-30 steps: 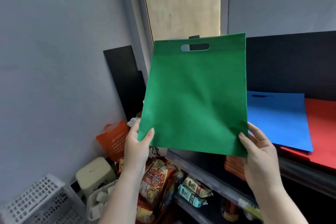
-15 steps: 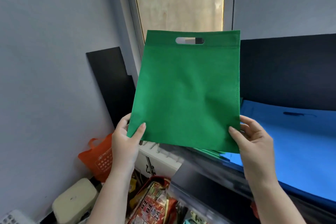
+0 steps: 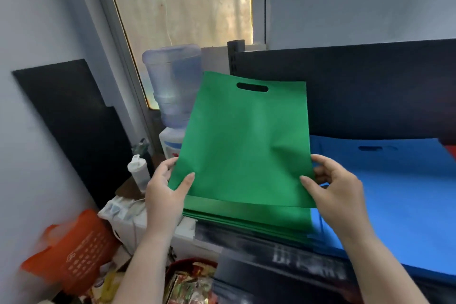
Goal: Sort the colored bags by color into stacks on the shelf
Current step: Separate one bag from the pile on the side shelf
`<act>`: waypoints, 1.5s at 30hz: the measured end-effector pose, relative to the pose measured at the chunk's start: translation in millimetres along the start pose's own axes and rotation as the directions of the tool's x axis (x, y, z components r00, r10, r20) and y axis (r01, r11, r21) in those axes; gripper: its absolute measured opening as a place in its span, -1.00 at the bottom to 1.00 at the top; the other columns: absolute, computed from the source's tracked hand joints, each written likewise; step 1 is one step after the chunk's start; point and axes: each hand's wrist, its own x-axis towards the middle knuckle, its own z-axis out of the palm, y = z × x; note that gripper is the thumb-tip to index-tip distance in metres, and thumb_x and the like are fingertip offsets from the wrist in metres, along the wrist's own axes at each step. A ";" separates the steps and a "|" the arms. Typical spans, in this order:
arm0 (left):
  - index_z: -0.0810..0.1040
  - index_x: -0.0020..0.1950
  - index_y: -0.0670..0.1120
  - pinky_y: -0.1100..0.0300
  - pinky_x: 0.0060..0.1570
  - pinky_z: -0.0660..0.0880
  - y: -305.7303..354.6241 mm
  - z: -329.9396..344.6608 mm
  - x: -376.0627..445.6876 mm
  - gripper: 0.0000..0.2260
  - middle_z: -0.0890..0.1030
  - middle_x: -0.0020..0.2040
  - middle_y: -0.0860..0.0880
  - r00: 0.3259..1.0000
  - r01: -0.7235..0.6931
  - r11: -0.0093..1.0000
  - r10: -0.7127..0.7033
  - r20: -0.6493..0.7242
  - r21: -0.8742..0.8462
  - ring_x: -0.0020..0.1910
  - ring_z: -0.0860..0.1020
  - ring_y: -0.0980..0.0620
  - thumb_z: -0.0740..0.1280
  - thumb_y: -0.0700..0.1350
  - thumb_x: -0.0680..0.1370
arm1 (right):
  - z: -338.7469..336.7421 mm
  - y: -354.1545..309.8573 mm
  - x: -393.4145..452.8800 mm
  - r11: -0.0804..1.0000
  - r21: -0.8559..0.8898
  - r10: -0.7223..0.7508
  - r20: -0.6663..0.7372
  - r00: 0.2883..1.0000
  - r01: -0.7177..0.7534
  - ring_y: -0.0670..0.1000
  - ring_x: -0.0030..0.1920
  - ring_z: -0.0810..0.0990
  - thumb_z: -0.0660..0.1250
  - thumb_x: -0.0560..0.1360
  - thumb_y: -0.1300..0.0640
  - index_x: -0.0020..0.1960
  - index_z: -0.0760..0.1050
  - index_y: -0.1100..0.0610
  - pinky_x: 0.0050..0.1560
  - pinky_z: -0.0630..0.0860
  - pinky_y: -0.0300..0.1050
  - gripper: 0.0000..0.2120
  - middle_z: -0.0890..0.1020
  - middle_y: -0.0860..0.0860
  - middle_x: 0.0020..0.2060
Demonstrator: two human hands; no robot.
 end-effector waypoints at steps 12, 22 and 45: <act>0.50 0.25 -0.20 0.03 0.13 0.42 -48.4 3.8 21.5 -0.56 0.57 0.13 -0.13 0.933 -0.202 0.907 0.063 0.355 0.369 0.09 0.50 -0.12 0.49 -0.16 0.42 | 24.6 -2.2 -19.8 0.846 -0.496 0.216 -0.010 0.976 -0.193 0.06 0.13 0.52 0.37 0.51 0.18 0.41 0.38 0.14 -0.02 0.36 -0.20 -0.51 0.57 0.05 0.15; 0.40 0.38 -0.08 0.09 0.21 0.28 -1.3 47.1 49.3 -0.54 0.48 0.28 -0.04 0.778 -0.555 0.769 0.346 0.524 0.316 0.26 0.40 -0.06 0.34 0.01 0.51 | -22.5 -27.0 -16.3 0.689 -0.719 0.049 -0.078 0.996 -0.091 0.03 0.20 0.44 0.30 0.54 -0.04 0.39 0.40 0.02 0.02 0.44 -0.08 -0.56 0.53 -0.04 0.15; 0.33 0.38 -0.03 0.05 0.16 0.31 347.0 324.9 -180.0 -0.57 0.45 0.27 -0.02 0.220 -0.927 0.369 0.677 0.703 -0.066 0.26 0.40 -0.07 0.19 0.13 0.57 | -439.1 -5.9 -95.2 0.052 -0.945 0.162 -0.312 0.936 -0.324 0.11 0.30 0.38 0.17 0.56 -0.15 0.40 0.29 0.10 0.22 0.38 0.02 -0.49 0.43 0.05 0.29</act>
